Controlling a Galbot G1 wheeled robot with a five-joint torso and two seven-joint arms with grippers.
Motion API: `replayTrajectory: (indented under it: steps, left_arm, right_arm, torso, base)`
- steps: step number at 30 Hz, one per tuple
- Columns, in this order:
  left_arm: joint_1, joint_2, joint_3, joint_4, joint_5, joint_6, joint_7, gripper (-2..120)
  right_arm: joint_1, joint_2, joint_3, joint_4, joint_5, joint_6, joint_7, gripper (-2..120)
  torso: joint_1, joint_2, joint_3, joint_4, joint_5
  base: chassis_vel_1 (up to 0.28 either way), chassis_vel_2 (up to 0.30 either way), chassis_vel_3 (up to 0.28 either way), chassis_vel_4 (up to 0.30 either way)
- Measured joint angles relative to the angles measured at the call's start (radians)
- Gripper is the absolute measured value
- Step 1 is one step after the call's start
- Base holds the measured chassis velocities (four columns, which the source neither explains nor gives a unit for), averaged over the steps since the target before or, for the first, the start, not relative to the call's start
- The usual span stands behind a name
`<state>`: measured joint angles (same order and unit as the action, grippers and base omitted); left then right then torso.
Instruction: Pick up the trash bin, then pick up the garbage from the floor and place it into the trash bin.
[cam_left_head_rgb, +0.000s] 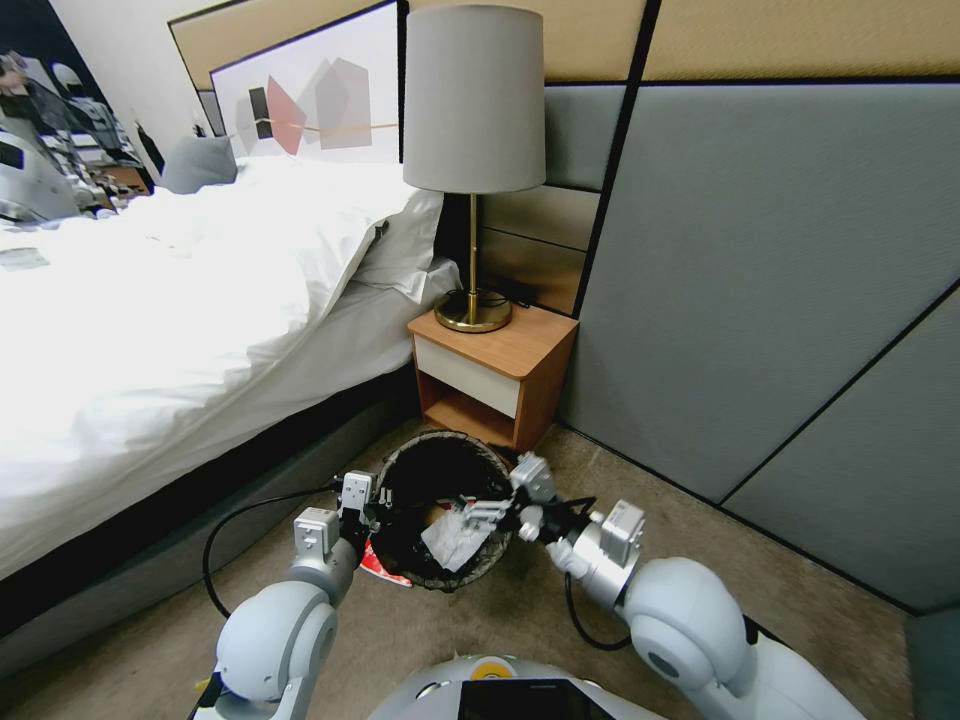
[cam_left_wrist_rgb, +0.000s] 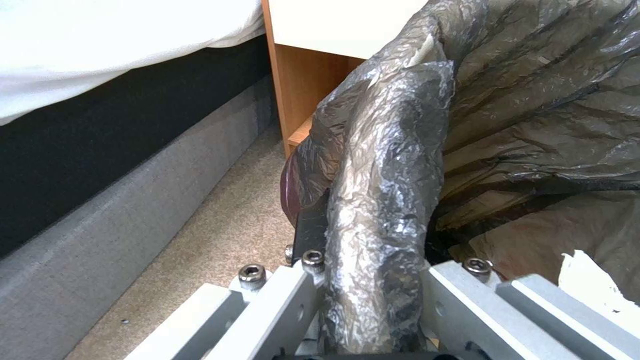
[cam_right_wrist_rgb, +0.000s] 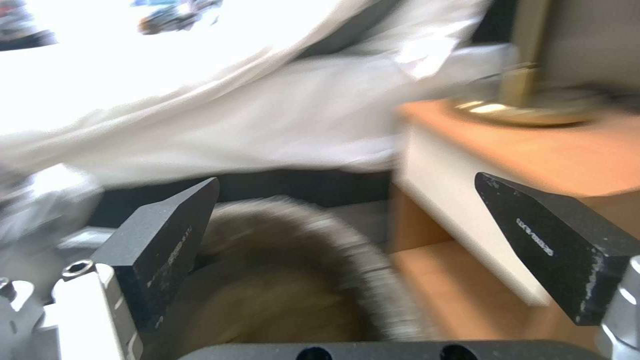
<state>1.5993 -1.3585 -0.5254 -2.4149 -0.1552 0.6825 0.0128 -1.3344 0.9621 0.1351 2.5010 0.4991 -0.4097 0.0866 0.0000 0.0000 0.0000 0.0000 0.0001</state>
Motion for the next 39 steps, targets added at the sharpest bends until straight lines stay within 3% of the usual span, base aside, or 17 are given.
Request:
replayTrajectory:
  steps: [14,21,24,28,36,39]
  left_arm:
    - [0.007,0.000,-0.012,-0.010,-0.007,0.000,0.000,1]
    - [0.009,-0.002,-0.029,-0.013,-0.020,0.000,0.000,1]
    - [0.011,-0.002,-0.041,-0.015,-0.029,-0.001,0.001,1]
    - [0.014,-0.003,-0.051,-0.016,-0.035,-0.002,0.001,1]
    - [0.020,-0.011,-0.057,-0.018,-0.026,-0.006,0.001,1]
    - [0.023,-0.013,-0.055,-0.017,-0.019,-0.006,0.001,1]
  right_arm:
    - [-0.043,0.030,0.085,0.000,-0.012,0.065,0.092,100]
    - [-0.182,0.137,0.268,0.000,-0.117,0.155,0.096,100]
    - [-0.305,0.274,0.387,-0.001,-0.257,0.273,0.017,100]
    - [-0.391,0.357,0.439,-0.077,-0.317,0.360,-0.028,100]
    - [-0.513,0.422,0.480,-0.217,-0.382,0.544,-0.067,100]
    - [-0.524,0.433,0.475,-0.233,-0.389,0.565,-0.067,100]
  torso:
    - [0.000,0.000,0.000,0.0003,0.0000]
    - [0.000,0.000,0.000,-0.0002,0.0000]
    - [0.000,0.000,0.000,-0.0001,-0.0002]
    - [0.000,0.000,0.000,0.0002,-0.0001]
    - [0.000,0.000,0.000,0.0000,-0.0001]
    - [0.000,0.000,0.000,0.0000,-0.0001]
  base:
    - [0.000,0.000,0.000,0.000]
    - [0.000,0.000,0.000,0.000]
    - [0.000,0.000,0.000,0.000]
    - [0.000,0.000,0.000,0.000]
    - [0.000,0.000,0.000,0.000]
    - [0.000,0.000,0.000,0.000]
